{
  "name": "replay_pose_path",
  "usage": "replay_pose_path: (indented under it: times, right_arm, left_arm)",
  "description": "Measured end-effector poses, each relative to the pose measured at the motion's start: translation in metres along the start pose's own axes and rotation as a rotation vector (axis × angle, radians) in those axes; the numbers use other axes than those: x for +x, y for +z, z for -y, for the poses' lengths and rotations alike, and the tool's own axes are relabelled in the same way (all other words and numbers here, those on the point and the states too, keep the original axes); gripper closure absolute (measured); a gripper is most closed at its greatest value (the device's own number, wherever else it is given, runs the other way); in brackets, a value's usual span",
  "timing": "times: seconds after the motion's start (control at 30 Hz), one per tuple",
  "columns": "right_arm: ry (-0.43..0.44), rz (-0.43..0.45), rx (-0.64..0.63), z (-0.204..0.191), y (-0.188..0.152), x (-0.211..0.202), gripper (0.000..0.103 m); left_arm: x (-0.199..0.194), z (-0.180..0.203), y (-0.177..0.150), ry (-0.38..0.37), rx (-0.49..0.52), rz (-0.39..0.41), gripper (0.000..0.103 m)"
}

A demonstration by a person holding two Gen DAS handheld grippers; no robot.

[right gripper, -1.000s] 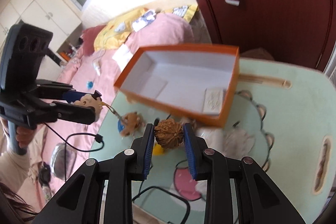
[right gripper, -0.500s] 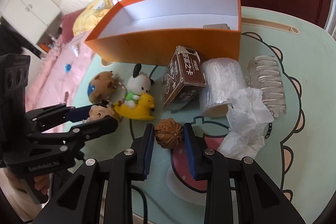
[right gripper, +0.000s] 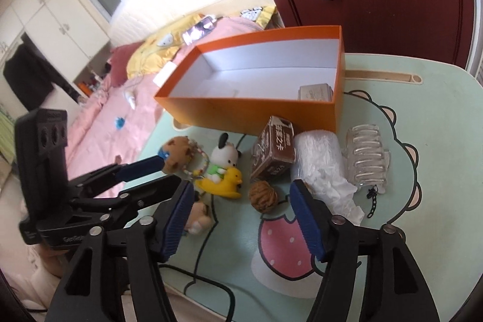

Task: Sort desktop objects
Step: 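Move the right gripper into the orange box and grasp the silver metal tin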

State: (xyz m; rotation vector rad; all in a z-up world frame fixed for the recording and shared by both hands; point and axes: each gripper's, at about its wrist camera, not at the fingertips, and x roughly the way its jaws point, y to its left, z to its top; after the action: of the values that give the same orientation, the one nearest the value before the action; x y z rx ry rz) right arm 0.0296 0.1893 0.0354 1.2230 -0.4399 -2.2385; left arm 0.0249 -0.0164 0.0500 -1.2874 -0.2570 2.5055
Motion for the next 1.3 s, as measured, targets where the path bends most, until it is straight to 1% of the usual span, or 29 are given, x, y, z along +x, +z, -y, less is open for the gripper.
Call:
replay_pose_path:
  times: [0.07, 0.17, 0.2, 0.27, 0.3, 0.33, 0.43, 0.53, 0.57, 0.63, 0.7, 0.73, 0.8, 0.97, 1.03, 1.1, 1.2, 1.27, 1.3]
  right_arm:
    - [0.009, -0.019, 0.014, -0.001, 0.007, -0.001, 0.029]
    - [0.024, -0.064, 0.009, -0.006, 0.019, -0.004, 0.029]
    - [0.032, -0.067, 0.004, -0.009, 0.024, -0.008, 0.027]
    - [0.017, -0.073, -0.018, -0.015, 0.039, -0.011, 0.020]
    - [0.009, -0.076, -0.028, -0.018, 0.046, -0.012, 0.018]
    - [0.001, -0.079, -0.039, -0.021, 0.053, -0.013, 0.017]
    - [-0.066, -0.107, -0.103, -0.034, 0.088, -0.011, 0.015]
    - [-0.085, -0.183, -0.105, -0.039, 0.119, 0.003, 0.014]
    - [-0.089, -0.224, -0.087, -0.039, 0.130, 0.011, 0.014]
    - [-0.130, -0.319, -0.058, -0.036, 0.149, 0.032, 0.014]
    - [-0.175, -0.428, -0.037, -0.031, 0.162, 0.058, 0.014]
    - [-0.184, -0.466, -0.024, -0.026, 0.166, 0.070, 0.014]
    - [-0.207, -0.529, 0.017, -0.014, 0.169, 0.091, 0.014]
    - [-0.264, -0.665, 0.153, 0.015, 0.162, 0.129, 0.016]
    - [-0.317, -0.691, 0.143, 0.015, 0.162, 0.135, 0.016]
    - [-0.370, -0.717, 0.130, 0.014, 0.162, 0.139, 0.018]
    - [-0.461, -0.787, 0.077, 0.009, 0.157, 0.151, 0.018]
    - [-0.530, -0.822, 0.027, 0.003, 0.154, 0.159, 0.017]
    - [-0.539, -0.834, 0.018, 0.002, 0.153, 0.160, 0.015]
  left_arm:
    - [-0.004, -0.004, -0.006, 0.018, -0.018, 0.019, 0.035]
    - [-0.009, -0.010, -0.009, 0.015, -0.048, 0.070, 0.035]
    - [-0.010, -0.012, -0.010, 0.015, -0.058, 0.087, 0.035]
    - [-0.009, -0.016, -0.013, 0.013, -0.075, 0.107, 0.035]
    - [-0.008, -0.020, -0.015, 0.008, -0.084, 0.115, 0.035]
    - [-0.007, -0.024, -0.016, 0.002, -0.093, 0.123, 0.035]
    - [-0.005, -0.034, -0.021, -0.014, -0.116, 0.145, 0.035]
    - [-0.005, -0.037, -0.027, -0.022, -0.112, 0.167, 0.035]
    - [-0.005, -0.037, -0.027, -0.022, -0.108, 0.170, 0.035]
    - [-0.005, -0.038, -0.028, -0.023, -0.103, 0.171, 0.035]
    - [-0.005, -0.039, -0.029, -0.026, -0.101, 0.172, 0.035]
    - [-0.006, -0.041, -0.029, -0.030, -0.105, 0.173, 0.035]
    - [-0.006, -0.043, -0.029, -0.036, -0.112, 0.173, 0.035]
    - [-0.005, -0.050, -0.029, -0.048, -0.134, 0.160, 0.035]
    - [-0.002, -0.053, -0.029, -0.054, -0.149, 0.148, 0.035]
    - [0.002, -0.057, -0.030, -0.058, -0.168, 0.127, 0.035]
    - [0.006, -0.061, -0.031, -0.060, -0.188, 0.106, 0.035]
    - [0.005, -0.061, -0.031, -0.056, -0.185, 0.109, 0.035]
    - [0.004, -0.061, -0.031, -0.054, -0.184, 0.111, 0.035]
